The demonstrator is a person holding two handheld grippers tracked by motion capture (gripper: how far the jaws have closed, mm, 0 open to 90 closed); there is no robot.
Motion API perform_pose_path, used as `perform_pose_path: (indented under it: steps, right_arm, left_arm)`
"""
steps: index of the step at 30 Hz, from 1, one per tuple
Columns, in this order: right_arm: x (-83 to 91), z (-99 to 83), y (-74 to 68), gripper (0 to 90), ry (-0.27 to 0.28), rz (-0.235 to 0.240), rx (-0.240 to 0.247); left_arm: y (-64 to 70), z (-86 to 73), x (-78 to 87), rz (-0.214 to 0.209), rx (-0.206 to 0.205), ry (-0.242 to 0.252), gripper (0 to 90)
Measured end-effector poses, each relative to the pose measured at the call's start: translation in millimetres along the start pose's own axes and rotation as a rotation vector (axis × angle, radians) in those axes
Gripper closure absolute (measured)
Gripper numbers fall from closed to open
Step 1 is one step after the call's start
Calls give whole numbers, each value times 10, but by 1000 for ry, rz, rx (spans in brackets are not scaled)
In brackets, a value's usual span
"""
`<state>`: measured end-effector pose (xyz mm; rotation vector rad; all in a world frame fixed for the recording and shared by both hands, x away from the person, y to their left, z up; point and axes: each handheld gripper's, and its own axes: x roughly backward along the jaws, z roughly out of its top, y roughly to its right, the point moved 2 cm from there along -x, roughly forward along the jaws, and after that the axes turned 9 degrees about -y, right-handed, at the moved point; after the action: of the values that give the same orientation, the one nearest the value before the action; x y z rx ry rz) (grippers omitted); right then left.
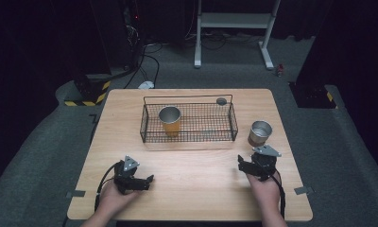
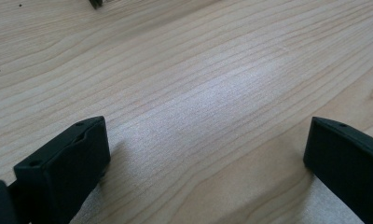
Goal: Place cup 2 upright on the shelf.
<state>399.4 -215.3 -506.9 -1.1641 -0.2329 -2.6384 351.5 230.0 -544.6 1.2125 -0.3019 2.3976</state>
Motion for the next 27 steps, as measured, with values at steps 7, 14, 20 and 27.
perform_pose_path:
  steps: [7,14,20,27]
  right_arm:
    - [-20,58,145,128,6,-38,-18]
    - [-84,122,307,115,-18,-46,-67]
    - [-120,197,467,108,26,-38,-87]
    - [-194,278,561,105,37,-25,-108]
  left_arm:
    - [1,1,0,0,-1,-2,5]
    - [1,1,0,1,-1,-2,5]
    - [2,0,0,1,-1,-2,5]
    - [1,1,0,2,-1,-2,4]
